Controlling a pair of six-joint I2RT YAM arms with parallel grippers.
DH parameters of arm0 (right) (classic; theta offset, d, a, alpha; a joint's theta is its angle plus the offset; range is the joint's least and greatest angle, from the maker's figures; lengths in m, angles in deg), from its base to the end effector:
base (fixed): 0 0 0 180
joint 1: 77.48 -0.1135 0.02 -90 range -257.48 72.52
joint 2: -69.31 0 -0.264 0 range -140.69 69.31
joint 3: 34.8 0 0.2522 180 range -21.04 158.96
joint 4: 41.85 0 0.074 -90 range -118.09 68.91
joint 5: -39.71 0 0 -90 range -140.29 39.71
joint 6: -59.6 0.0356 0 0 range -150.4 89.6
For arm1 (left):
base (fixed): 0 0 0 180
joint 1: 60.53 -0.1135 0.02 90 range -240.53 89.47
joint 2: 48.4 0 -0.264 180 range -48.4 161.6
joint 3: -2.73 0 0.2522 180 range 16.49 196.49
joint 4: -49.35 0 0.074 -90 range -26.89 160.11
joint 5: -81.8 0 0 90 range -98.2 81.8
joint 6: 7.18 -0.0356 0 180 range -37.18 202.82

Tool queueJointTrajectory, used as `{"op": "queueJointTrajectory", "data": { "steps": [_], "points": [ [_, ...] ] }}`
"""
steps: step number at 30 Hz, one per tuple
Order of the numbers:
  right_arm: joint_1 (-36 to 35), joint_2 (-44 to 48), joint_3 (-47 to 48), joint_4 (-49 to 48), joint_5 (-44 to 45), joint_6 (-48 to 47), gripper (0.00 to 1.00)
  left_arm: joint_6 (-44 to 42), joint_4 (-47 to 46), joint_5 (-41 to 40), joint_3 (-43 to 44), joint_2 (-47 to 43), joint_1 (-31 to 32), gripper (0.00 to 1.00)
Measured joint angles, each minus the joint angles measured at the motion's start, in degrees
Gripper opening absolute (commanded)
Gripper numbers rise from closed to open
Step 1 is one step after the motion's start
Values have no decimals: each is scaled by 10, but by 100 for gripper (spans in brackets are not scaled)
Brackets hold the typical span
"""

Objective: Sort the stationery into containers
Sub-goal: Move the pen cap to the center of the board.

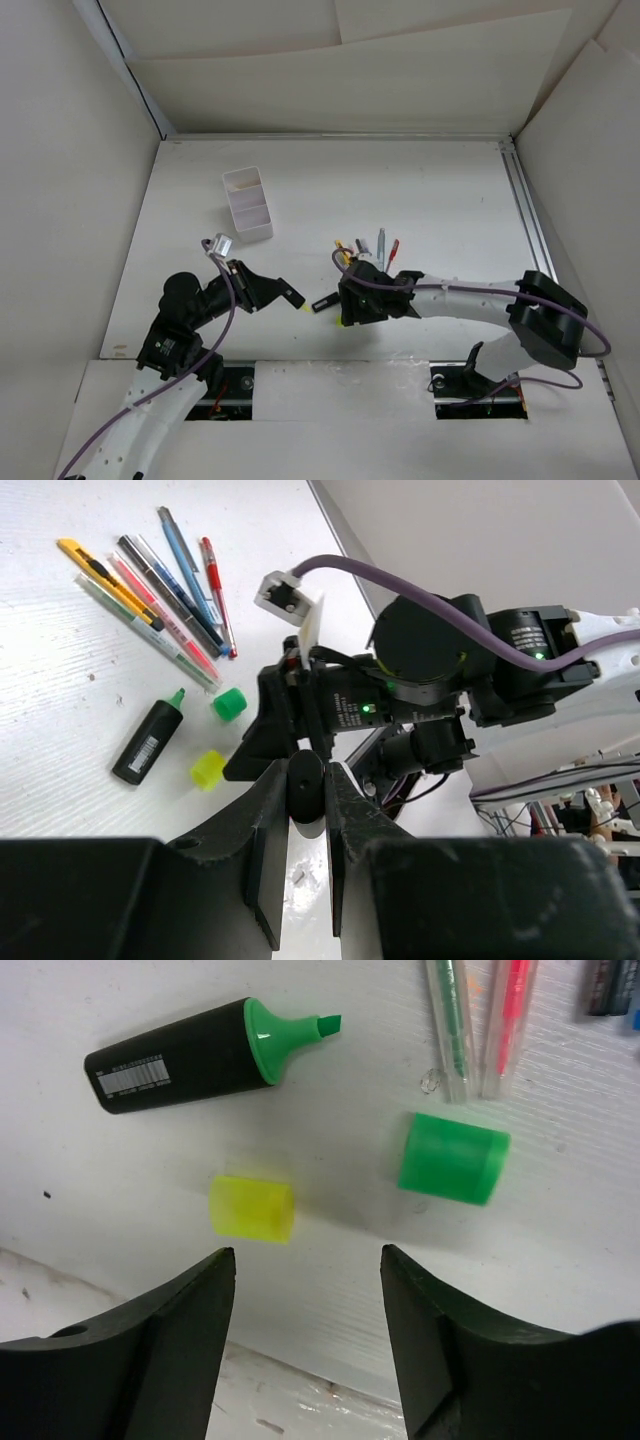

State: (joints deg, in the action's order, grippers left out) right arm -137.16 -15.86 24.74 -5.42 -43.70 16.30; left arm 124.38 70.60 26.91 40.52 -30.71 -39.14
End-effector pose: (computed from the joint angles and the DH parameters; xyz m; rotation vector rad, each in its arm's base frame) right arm 0.1431 0.2365 0.1709 -0.2691 2.7112 0.4486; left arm 0.0935 -0.0586 0.2783 0.2185 1.7437 -1.3119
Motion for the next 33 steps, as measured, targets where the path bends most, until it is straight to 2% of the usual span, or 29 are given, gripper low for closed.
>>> {"op": "queueJointTrajectory", "data": {
  "steps": [1, 3, 4, 5, 6, 7, 11, 14, 18, 21, 23, 24, 25, 26, 29, 30, 31, 33],
  "points": [
    [0, 10, -2, 9, 3, -2, 65, -2, 3, -2, 4, 2, 0, 0],
    [-1, 28, -5, 14, 6, -13, 56, -5, 9, -9, 14, 5, 0, 0],
    [-1, 35, -7, 14, 8, -21, 44, -7, 12, -12, 23, 7, 0, 0],
    [-2, 42, -11, 13, 10, -32, 28, -8, 15, -16, 29, 8, 0, 0],
    [-3, 50, -17, 10, 12, -47, 1, -10, 18, -19, 35, 8, 0, 0],
    [-4, 59, -25, 7, 14, -63, 0, -11, 19, -23, 39, 8, 0, 0],
    [-15, 78, -54, -16, 19, -130, 0, -13, 28, -39, 47, 9, 0, 0],
    [-53, 88, -65, -40, 40, -174, 0, -14, 52, -55, 58, 20, 0, 0],
    [-205, 172, -74, -67, 155, -207, 0, -15, 92, -88, 98, 30, 0, 0],
    [-305, 292, -82, -94, 251, -218, 18, -16, 109, -118, 134, 26, 0, 0],
    [-329, 369, -89, -103, 306, -214, 32, -15, 112, -132, 150, 19, 0, 0],
    [-332, 405, -97, -110, 328, -218, 24, -15, 113, -139, 154, 16, 0, 0],
    [-332, 435, -109, -118, 348, -225, 10, -15, 113, -145, 155, 13, 0, 0],
    [-330, 463, -120, -125, 364, -235, 3, -14, 115, -151, 155, 11, 0, 0],
    [-330, 483, -128, -123, 398, -256, 14, -10, 125, -161, 155, 11, 0, 0],
    [-330, 465, -127, -124, 410, -267, 31, -8, 128, -162, 155, 11, 0, 0],
    [-330, 454, -127, -124, 412, -268, 40, -6, 130, -164, 155, 11, 0, 0],
    [-328, 389, -123, -126, 423, -275, 44, -3, 129, -166, 153, 10, 0, 0]
  ]
}}
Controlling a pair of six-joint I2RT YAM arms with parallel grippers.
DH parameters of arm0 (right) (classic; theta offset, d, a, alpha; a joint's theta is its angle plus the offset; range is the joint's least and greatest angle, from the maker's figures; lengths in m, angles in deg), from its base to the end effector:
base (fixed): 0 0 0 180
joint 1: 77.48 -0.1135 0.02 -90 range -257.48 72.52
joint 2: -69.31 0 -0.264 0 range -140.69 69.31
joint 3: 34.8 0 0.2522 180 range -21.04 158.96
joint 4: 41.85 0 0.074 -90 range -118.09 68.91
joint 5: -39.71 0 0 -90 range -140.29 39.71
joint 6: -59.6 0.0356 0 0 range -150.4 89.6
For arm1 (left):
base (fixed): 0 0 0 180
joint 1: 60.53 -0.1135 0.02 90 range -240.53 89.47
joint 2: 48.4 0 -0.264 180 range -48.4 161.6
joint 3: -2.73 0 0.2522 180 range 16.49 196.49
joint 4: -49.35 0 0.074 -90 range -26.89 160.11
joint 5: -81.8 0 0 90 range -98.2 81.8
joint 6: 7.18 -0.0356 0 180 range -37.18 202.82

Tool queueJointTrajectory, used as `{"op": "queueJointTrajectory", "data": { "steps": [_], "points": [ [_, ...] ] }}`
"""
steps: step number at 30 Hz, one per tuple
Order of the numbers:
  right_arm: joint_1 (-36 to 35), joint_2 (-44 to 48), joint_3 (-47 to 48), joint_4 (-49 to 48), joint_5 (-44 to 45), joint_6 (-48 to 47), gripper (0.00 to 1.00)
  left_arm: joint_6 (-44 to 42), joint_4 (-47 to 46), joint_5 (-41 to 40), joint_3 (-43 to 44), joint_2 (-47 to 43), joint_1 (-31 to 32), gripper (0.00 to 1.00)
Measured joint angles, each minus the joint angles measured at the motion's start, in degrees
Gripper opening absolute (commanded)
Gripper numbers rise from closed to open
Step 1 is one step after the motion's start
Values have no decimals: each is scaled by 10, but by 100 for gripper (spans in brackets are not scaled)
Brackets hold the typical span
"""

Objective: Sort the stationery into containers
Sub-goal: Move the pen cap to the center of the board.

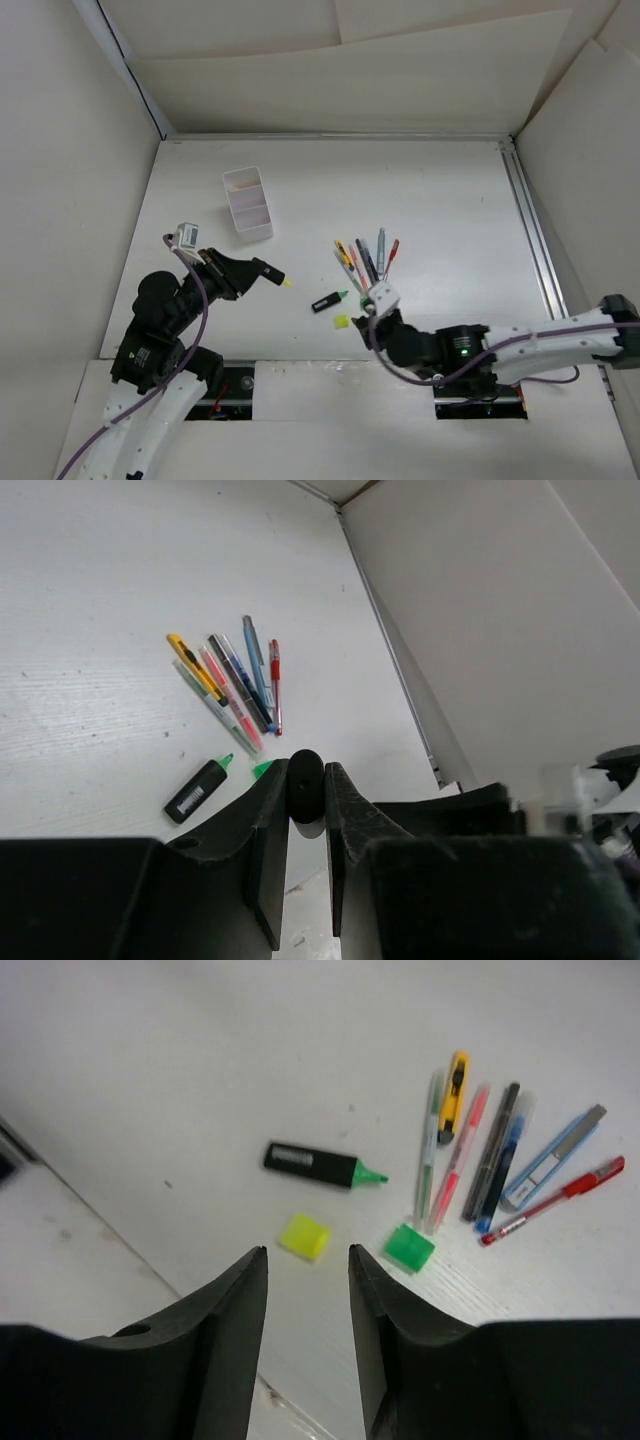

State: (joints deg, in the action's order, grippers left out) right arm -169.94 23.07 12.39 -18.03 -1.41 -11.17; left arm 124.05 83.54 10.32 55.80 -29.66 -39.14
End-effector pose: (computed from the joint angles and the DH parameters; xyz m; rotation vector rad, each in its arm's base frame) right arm 0.0191 0.1803 0.2705 -0.6316 1.7510 0.5238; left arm 0.0760 -0.0419 0.3408 -0.0187 1.6803 -1.0949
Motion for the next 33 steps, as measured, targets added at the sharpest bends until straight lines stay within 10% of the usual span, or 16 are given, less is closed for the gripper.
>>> {"op": "queueJointTrajectory", "data": {
  "steps": [8, 11, 33],
  "points": [
    [53, -288, 7, -9, -77, -18, 43, 8, 2, -8, -18, -7, 0, 0],
    [102, -299, 5, -24, -120, -24, 65, 8, 1, -9, -18, -7, 0, 0],
    [194, -412, 52, -108, -296, -104, 63, 1, -14, 1, -22, -5, 0, 0]
  ]
}}
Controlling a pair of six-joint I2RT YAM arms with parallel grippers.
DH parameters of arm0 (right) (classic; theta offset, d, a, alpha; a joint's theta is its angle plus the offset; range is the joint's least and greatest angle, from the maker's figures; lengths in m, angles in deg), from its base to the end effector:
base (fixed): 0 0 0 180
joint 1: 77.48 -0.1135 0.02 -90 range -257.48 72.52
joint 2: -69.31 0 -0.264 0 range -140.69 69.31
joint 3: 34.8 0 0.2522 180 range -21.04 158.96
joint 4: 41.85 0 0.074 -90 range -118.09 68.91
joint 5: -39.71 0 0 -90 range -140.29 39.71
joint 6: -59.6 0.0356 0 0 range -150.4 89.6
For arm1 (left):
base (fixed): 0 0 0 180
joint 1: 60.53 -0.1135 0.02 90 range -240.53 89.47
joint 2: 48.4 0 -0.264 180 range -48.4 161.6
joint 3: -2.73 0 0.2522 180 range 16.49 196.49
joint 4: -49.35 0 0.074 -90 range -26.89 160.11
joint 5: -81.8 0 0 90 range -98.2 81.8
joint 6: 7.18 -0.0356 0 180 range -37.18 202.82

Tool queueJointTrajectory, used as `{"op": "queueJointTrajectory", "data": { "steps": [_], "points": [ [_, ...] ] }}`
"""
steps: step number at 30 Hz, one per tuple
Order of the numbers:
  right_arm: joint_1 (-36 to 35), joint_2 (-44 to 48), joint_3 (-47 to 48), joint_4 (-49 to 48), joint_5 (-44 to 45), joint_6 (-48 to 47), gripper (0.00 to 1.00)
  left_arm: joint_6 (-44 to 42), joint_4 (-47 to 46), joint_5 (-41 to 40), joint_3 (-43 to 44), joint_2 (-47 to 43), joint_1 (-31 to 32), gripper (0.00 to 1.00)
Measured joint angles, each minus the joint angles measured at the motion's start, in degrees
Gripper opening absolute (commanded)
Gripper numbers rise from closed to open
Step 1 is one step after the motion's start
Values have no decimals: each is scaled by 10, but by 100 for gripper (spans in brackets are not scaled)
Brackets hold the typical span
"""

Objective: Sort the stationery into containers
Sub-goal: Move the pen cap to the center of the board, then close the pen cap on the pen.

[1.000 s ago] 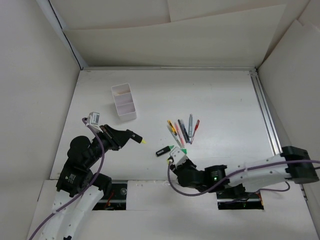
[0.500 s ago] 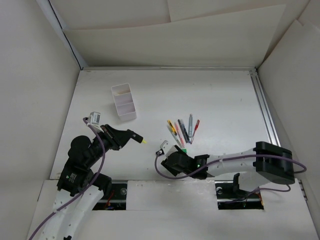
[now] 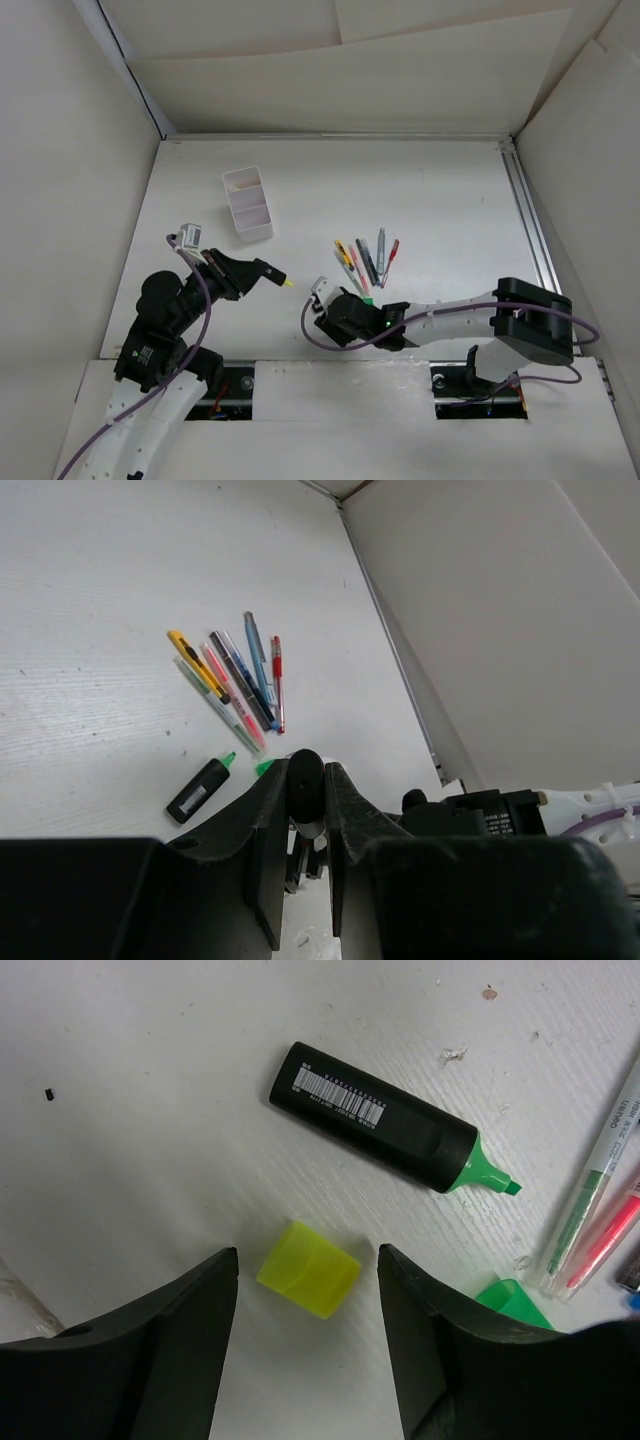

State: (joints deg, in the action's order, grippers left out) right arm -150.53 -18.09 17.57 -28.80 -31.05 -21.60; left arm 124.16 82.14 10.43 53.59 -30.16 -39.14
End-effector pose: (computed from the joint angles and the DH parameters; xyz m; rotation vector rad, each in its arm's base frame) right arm 0.0947 0.2706 0.1524 -1.1269 2.0834 0.2904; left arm 0.0791 -0.0432 0.3318 -0.0202 1.6865 -1.0969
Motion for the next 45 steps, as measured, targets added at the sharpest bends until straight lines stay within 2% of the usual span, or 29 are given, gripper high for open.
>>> {"op": "queueJointTrajectory", "data": {
  "steps": [5, 11, 26, 36, 45],
  "points": [
    [3, -3, 3, -2, -20, 0, 60, 0, -1, 2, 0, 5, 0, 0],
    [27, 1, 1, 1, -67, -1, 67, 0, -7, 5, 0, 6, 0, 0],
    [37, 16, -3, 14, -123, 24, 66, 0, -8, 8, 0, 5, 0, 0],
    [37, 28, -5, 38, -127, 37, 62, 0, -3, -3, 7, 4, 0, 0],
    [37, 16, 0, 33, -96, 27, 60, 0, 1, -15, 15, 3, 0, 0]
  ]
}}
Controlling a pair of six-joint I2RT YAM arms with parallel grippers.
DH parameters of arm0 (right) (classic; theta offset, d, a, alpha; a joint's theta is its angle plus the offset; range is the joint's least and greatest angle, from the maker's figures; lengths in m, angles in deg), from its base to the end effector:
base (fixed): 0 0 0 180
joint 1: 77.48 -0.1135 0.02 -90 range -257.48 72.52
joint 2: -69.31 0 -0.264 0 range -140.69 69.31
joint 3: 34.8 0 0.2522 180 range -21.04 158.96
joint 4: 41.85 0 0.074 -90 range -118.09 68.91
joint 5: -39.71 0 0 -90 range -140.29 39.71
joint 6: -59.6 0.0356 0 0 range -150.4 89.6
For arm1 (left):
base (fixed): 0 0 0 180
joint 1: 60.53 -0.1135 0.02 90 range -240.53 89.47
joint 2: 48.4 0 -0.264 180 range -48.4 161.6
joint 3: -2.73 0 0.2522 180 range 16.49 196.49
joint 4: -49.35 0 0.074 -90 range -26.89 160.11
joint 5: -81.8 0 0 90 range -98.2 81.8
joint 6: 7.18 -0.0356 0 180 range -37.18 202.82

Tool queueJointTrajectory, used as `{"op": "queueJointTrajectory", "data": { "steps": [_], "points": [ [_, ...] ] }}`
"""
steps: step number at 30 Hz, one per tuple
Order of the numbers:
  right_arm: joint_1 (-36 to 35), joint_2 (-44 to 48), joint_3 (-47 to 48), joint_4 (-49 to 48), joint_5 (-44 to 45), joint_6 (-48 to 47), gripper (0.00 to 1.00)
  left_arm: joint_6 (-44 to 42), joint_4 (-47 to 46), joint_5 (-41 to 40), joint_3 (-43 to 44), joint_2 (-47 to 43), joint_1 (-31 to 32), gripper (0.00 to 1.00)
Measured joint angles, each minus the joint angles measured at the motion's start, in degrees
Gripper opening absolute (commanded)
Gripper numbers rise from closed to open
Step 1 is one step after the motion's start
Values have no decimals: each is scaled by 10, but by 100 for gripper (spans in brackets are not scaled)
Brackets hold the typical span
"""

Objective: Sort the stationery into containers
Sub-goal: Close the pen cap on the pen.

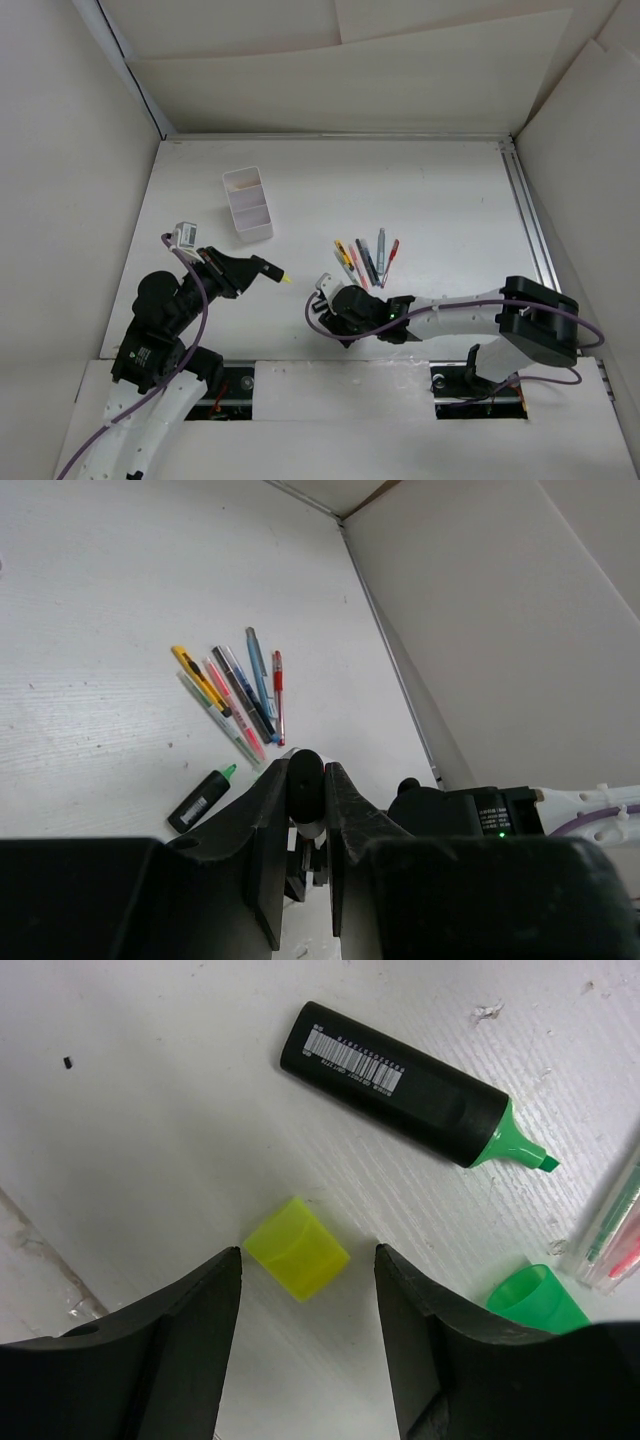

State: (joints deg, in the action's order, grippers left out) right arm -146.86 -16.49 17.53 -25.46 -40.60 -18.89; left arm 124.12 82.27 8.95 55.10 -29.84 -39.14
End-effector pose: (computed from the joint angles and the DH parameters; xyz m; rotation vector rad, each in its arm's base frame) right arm 0.1047 0.2612 0.1543 -1.1281 2.1987 0.4261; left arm 0.0774 -0.0416 0.3395 -0.0362 1.6627 -1.0803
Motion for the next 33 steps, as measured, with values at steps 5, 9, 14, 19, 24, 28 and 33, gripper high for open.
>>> {"op": "queueJointTrajectory", "data": {
  "steps": [5, 9, 14, 19, 24, 28, 33],
  "points": [
    [0, -2, 1, 0, 5, -6, 51, 0, 3, -1, 0, 0, 0, 0],
    [0, -2, 1, 0, 5, -9, 44, 0, 5, -1, 0, 0, 0, 0],
    [0, -2, 1, 0, 7, -9, 32, 0, 5, -1, 0, 0, 0, 0],
    [0, -2, 1, -1, 10, -8, 29, 1, 4, -1, 0, 0, 0, 0],
    [0, 11, -2, 4, 12, -7, 28, 7, -5, 3, -10, 0, 0, 0],
    [0, 25, -2, 3, 15, -6, 26, 14, -11, 7, -24, -1, 0, 0],
    [-1, 26, -2, 3, 19, -5, 26, 20, -17, 9, -30, -5, 0, 0]
  ]
}}
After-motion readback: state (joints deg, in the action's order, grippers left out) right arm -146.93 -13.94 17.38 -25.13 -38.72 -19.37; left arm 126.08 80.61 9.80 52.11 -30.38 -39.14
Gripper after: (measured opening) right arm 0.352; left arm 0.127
